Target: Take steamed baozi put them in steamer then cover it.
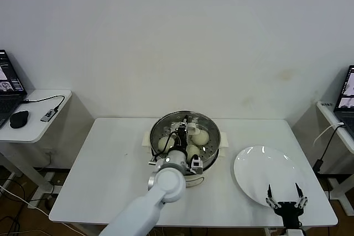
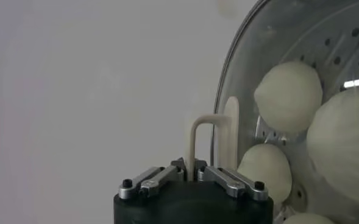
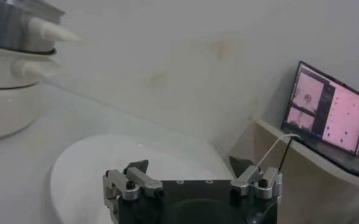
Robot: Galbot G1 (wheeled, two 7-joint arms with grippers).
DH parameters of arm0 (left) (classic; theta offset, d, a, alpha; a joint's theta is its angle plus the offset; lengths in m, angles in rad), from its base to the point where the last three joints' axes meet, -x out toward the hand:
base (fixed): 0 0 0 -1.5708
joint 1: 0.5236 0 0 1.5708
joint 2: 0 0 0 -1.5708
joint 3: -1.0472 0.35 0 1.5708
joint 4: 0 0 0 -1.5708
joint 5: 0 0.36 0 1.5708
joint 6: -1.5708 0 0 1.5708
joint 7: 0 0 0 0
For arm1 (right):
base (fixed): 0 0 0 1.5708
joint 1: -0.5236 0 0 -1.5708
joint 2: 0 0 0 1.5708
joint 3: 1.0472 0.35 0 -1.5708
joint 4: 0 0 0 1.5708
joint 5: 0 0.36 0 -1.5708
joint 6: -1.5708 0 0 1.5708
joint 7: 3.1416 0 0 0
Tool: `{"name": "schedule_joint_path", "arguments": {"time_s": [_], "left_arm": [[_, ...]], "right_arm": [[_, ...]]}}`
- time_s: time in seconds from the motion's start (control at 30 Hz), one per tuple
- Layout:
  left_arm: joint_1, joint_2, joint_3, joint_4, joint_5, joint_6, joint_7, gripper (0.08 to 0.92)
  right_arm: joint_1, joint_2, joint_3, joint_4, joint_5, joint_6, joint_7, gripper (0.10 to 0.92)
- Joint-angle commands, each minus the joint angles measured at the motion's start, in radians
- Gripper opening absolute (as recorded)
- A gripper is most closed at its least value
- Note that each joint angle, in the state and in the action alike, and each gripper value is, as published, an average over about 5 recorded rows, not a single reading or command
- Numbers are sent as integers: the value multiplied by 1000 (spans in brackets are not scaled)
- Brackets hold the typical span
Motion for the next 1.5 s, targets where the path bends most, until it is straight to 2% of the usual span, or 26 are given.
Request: {"name": "schedule_joint_path", "arguments": {"time_s": [0.03,0.27,0.43,0.5,0.57,0.63,0.7,0.77,0.83,0.9,1.07,1.17,1.33,1.5], "left_arm": [[61,34,-12,-121,-14,4,-17,369],[222,126,-50,-315,-43,-7,-49,569],[407,226,-128,-517,-155,-29,-96,716],[491,255,-191,-585,-227,-54,-144,764],[584,275,-268,-634,-339,-84,-237,803],[680,283,-354,-648,-539,-147,-412,817],[758,279,-446,-616,-794,-288,-586,821],[811,262,-531,-558,-1060,-483,-667,822],[853,237,-602,-498,-1282,-637,-667,823],[890,215,-647,-451,-1434,-708,-653,823],[987,175,-661,-418,-1616,-659,-626,823],[1026,146,-656,-405,-1623,-688,-608,823],[1025,119,-675,-362,-1584,-728,-591,823],[1035,128,-719,-324,-1610,-802,-486,823]], "right_arm": [[-4,0,0,3,-3,-1,0,823],[-13,1,-5,10,-10,-1,2,823],[-18,1,-11,9,-14,0,3,823],[-18,1,-15,8,-14,1,2,823],[-19,1,-21,10,-12,3,1,823],[-21,-1,-31,13,-5,6,-3,823],[-24,-4,-46,19,2,5,-7,823],[-29,-7,-64,27,6,1,-9,823],[-38,-12,-86,38,14,-1,-12,823],[-53,-27,-107,50,34,2,-15,823],[-119,-100,-147,79,120,27,-29,823],[-166,-149,-165,88,171,43,-37,823],[-204,-183,-194,73,201,61,-38,823],[-204,-172,-238,80,185,58,-39,823]]}}
